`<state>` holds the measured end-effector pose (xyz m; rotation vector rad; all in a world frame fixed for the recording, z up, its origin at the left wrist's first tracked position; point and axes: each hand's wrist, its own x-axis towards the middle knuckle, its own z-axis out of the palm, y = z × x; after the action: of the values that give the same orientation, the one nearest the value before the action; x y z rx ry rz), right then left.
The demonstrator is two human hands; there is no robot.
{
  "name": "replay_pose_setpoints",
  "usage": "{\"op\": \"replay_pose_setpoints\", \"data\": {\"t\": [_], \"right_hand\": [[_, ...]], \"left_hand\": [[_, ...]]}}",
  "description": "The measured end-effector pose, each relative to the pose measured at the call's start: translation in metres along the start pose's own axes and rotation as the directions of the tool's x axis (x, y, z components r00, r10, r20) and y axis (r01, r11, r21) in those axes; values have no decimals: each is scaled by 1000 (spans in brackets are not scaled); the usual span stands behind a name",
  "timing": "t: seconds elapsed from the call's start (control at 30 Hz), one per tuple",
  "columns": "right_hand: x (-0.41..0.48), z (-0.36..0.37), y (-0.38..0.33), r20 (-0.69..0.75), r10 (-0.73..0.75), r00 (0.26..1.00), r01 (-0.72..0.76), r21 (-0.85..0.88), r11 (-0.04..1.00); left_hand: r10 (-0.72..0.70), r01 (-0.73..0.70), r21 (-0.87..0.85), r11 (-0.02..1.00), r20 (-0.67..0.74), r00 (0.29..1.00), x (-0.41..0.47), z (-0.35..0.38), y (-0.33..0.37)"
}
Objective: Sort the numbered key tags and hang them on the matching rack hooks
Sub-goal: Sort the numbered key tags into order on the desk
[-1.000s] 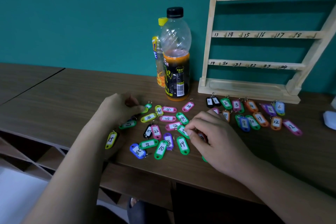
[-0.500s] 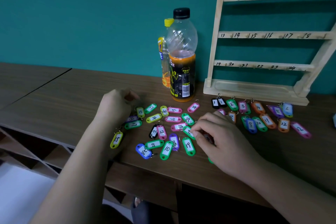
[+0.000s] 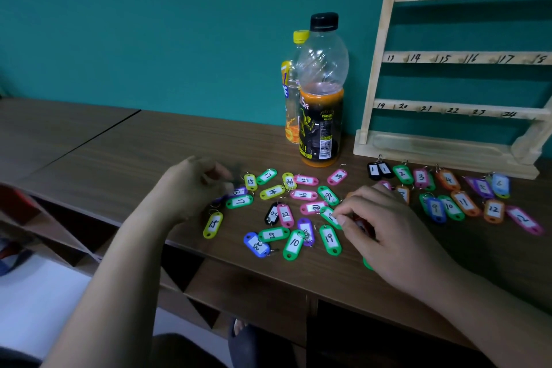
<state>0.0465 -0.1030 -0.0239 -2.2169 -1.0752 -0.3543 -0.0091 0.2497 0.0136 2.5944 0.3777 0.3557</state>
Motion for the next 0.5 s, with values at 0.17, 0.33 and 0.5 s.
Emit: {"op": "replay_pose_setpoints", "data": {"t": [0.17,0.33,0.5], "right_hand": [[1,0,0,4,9,1000,-9,-1,1000],[1,1,-1,2,7,1000,-7,1,1000],[0,0,0,7,9,1000,-9,4,1000]], "left_hand": [[1,-7,51,999,111,994,5,8,7],[-56,51,47,998,124,991,12,11,13],[-83,73,79,994,119,989,15,12,15]]}}
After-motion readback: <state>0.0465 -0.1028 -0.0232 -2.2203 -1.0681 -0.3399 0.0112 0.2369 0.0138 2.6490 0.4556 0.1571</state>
